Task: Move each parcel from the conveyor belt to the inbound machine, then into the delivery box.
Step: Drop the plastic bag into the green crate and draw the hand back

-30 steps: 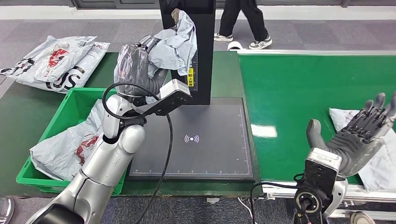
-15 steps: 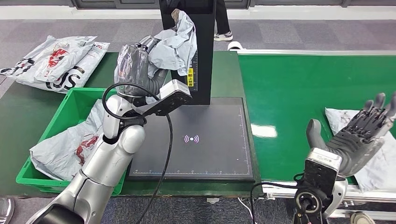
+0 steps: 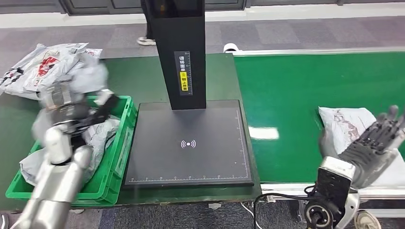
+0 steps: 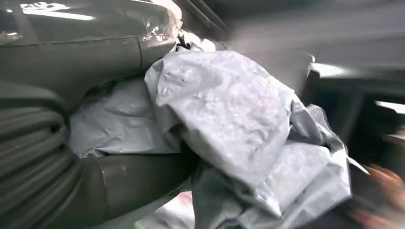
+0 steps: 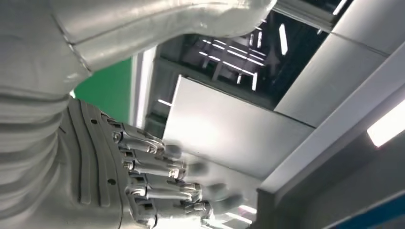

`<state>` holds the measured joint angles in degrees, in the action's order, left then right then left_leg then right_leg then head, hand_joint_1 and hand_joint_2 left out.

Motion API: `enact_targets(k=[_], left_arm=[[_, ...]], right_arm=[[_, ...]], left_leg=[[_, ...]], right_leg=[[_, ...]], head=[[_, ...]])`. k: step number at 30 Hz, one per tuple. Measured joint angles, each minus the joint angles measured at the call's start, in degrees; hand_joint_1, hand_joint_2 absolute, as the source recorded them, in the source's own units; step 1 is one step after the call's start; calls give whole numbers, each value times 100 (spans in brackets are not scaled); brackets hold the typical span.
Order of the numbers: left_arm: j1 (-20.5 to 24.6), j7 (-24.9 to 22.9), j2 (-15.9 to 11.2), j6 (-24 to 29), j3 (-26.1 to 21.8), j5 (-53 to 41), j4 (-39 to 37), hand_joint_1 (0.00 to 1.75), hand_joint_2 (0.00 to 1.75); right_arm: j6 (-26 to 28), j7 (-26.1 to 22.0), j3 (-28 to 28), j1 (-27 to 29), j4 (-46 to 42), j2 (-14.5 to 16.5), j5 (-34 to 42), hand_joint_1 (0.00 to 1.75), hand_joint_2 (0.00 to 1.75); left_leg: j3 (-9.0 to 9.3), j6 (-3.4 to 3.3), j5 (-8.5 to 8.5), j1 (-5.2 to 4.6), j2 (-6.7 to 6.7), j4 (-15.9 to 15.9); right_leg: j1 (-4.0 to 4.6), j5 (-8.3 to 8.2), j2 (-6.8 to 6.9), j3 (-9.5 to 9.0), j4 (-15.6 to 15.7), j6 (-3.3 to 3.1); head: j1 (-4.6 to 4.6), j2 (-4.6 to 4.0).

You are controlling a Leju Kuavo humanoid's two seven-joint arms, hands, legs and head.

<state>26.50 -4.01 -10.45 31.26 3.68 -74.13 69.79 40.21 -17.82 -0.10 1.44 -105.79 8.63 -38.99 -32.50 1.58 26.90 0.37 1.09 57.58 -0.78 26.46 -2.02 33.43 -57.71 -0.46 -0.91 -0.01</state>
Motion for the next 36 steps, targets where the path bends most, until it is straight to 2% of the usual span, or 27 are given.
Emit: enact_targets(k=[2,4,8,12,22,36], left_arm=[[-159,368,-150,73,-606,-243,-100,175,175],[-276,358,-183,-58,-926,-496,-114,175,175],[-438,-18,-234,-293,-1238,-662,-47,175,175],[-447,12,-300,-295,-1502,-609,-72,175,175],[-449,291,-262,-466,-1561,-175,-53,175,175],[-449,304,-235,-485,-1561,-129,-39,175,175]], right_arm=[[-2,-1,-3,58,-55,-31,-3,0,175],[-7,8,-3,52,-75,-37,-8,0,175],[-6,63,-3,44,-86,-44,-32,0,175],[-6,95,-2,38,-88,-50,-54,0,175],[-6,93,-1,34,-89,-52,-55,0,175],[-6,93,-3,34,-89,-52,-55,0,175]], left_leg=[[-27,6,-22,16,-65,3],[-39,9,-27,17,-128,3],[-48,10,-25,17,-136,2],[-47,10,-24,17,-137,3],[-44,11,-25,18,-136,3],[-44,11,-25,18,-136,3]], right_leg=[[25,8,65,10,-2,-9],[36,23,128,-2,-3,-12],[35,26,135,-4,-3,-12],[34,26,136,-3,-2,-12],[35,24,137,-3,-3,-13],[35,24,137,-3,-2,-13]], head=[[-19,1],[-16,1],[-17,1],[-16,0],[-16,-1],[-16,1]])
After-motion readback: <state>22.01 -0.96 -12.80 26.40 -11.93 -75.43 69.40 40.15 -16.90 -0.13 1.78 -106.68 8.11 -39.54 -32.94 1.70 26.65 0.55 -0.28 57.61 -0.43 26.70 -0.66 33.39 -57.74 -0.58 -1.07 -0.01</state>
